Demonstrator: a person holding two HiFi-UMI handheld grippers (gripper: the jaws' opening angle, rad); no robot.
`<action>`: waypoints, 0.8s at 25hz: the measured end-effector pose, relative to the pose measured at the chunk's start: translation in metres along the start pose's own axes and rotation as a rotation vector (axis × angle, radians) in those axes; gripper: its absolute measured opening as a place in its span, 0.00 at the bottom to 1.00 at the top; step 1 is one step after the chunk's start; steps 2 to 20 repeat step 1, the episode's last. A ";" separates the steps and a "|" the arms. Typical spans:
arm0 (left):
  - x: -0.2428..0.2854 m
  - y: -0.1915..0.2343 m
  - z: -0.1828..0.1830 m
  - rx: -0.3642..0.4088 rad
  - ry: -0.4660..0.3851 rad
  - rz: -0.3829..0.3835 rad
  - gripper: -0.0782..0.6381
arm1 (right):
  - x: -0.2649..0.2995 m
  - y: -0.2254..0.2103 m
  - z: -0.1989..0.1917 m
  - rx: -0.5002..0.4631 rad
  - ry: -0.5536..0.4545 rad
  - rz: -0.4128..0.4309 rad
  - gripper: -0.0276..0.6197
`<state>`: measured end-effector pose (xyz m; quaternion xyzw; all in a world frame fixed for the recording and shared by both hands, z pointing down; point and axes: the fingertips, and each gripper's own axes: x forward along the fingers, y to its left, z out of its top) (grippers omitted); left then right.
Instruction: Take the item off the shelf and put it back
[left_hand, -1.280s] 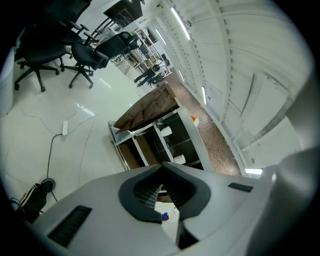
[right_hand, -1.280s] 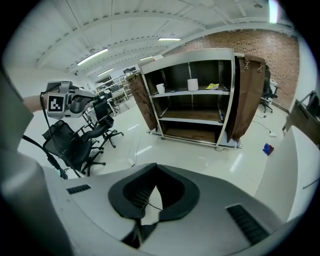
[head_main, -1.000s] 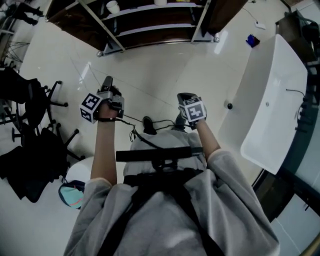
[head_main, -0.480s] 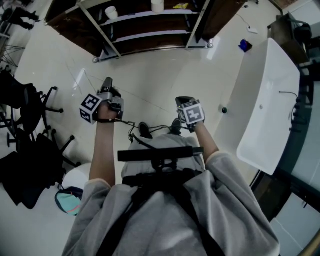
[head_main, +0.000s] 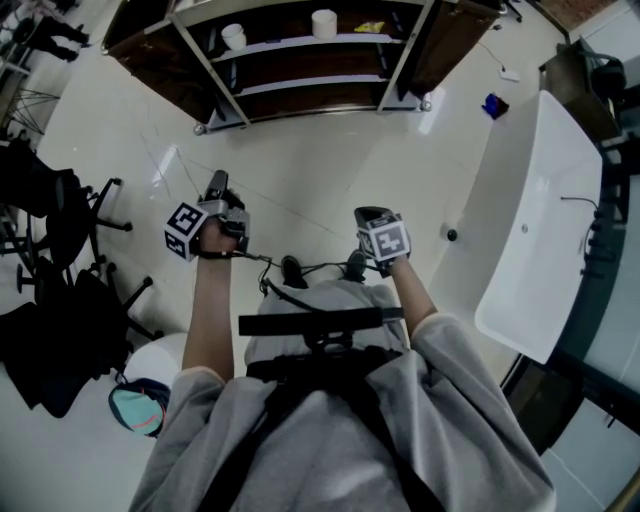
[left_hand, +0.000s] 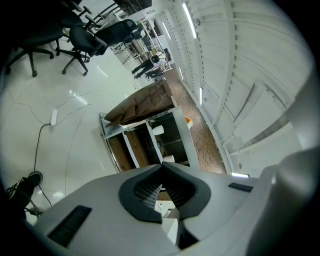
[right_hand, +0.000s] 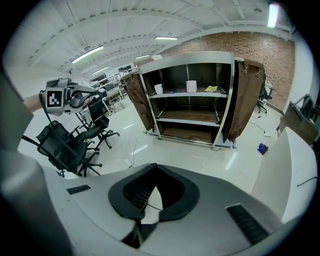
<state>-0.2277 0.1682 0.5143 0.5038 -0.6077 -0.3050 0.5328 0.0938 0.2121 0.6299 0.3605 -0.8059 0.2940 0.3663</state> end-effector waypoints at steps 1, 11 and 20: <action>-0.001 0.001 -0.001 0.000 0.000 0.002 0.12 | 0.000 0.000 -0.001 0.001 0.002 0.000 0.06; -0.001 0.001 -0.001 0.000 0.000 0.002 0.12 | 0.000 0.000 -0.001 0.001 0.002 0.000 0.06; -0.001 0.001 -0.001 0.000 0.000 0.002 0.12 | 0.000 0.000 -0.001 0.001 0.002 0.000 0.06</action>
